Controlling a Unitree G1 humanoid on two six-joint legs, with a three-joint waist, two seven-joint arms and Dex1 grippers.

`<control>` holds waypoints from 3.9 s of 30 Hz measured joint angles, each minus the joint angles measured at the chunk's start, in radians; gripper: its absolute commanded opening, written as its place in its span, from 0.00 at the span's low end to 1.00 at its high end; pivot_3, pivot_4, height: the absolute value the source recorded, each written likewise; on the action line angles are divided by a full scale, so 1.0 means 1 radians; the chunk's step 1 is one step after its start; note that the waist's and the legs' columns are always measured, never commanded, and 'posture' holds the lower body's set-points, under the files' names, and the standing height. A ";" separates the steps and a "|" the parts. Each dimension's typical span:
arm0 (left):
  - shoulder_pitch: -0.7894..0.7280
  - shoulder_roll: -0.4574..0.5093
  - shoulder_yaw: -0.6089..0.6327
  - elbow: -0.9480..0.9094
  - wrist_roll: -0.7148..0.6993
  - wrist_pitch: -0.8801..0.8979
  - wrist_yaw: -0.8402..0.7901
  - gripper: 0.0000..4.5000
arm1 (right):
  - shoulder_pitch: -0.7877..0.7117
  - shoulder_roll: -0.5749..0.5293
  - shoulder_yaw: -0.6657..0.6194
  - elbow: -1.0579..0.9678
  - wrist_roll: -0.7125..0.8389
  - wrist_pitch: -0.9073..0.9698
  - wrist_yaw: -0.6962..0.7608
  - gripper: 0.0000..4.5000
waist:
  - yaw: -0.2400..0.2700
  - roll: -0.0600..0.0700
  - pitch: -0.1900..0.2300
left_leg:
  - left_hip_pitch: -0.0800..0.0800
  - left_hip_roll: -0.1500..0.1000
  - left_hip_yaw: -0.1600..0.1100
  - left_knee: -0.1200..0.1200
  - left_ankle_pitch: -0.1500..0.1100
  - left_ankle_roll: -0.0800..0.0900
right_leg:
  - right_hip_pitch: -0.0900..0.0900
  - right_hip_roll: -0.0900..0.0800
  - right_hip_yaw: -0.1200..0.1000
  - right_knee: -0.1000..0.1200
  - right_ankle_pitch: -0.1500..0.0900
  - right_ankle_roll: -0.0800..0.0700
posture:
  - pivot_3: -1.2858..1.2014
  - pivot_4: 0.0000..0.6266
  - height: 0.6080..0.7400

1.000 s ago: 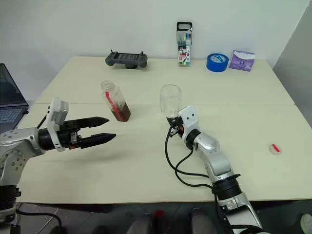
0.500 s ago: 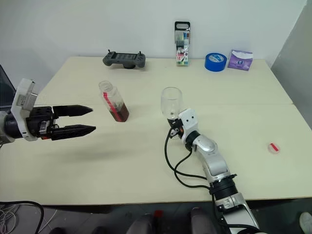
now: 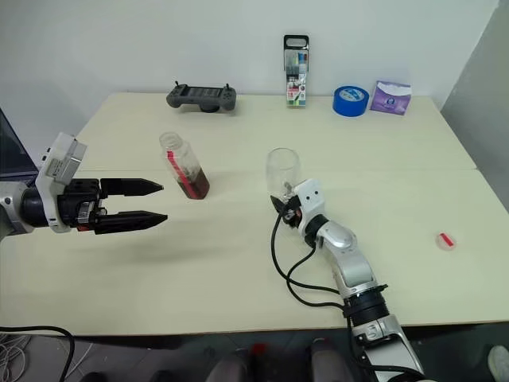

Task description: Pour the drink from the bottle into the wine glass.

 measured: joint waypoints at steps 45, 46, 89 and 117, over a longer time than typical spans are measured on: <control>-0.097 -0.613 -0.011 0.215 0.354 -0.430 0.770 1.00 | -0.486 -0.503 -0.218 -0.661 0.627 1.027 0.044 0.99 | 0.025 -0.007 -0.002 | -0.012 -0.004 -0.003 0.004 0.000 0.000 | -0.007 -0.007 -0.002 0.001 0.000 0.000 | 0.52 0.24 1.00; -0.109 -0.615 -0.016 0.219 0.361 -0.429 0.779 1.00 | -0.487 -0.504 -0.218 -0.661 0.624 1.024 0.044 0.99 | 0.025 -0.007 -0.002 | -0.012 -0.003 -0.003 0.004 0.000 0.000 | -0.007 -0.007 -0.002 0.001 0.000 0.000 | 0.52 0.24 1.00; -0.624 -0.705 -0.135 0.600 0.481 -0.671 0.675 0.43 | 0.115 -0.753 -0.661 -0.943 0.676 1.060 0.096 1.00 | 0.074 -0.008 -0.002 | -0.019 -0.010 -0.003 0.007 0.000 0.000 | -0.007 -0.006 -0.005 -0.004 0.000 0.001 | 0.52 0.24 1.00; -0.757 -0.685 -0.491 1.004 1.070 -1.628 0.830 0.43 | 0.310 -0.735 -0.651 -1.122 0.948 0.884 -0.203 1.00 | 0.027 -0.009 -0.001 | -0.015 -0.016 -0.002 0.005 0.004 0.008 | -0.006 -0.010 -0.002 0.001 0.001 0.005 | 0.52 0.24 1.00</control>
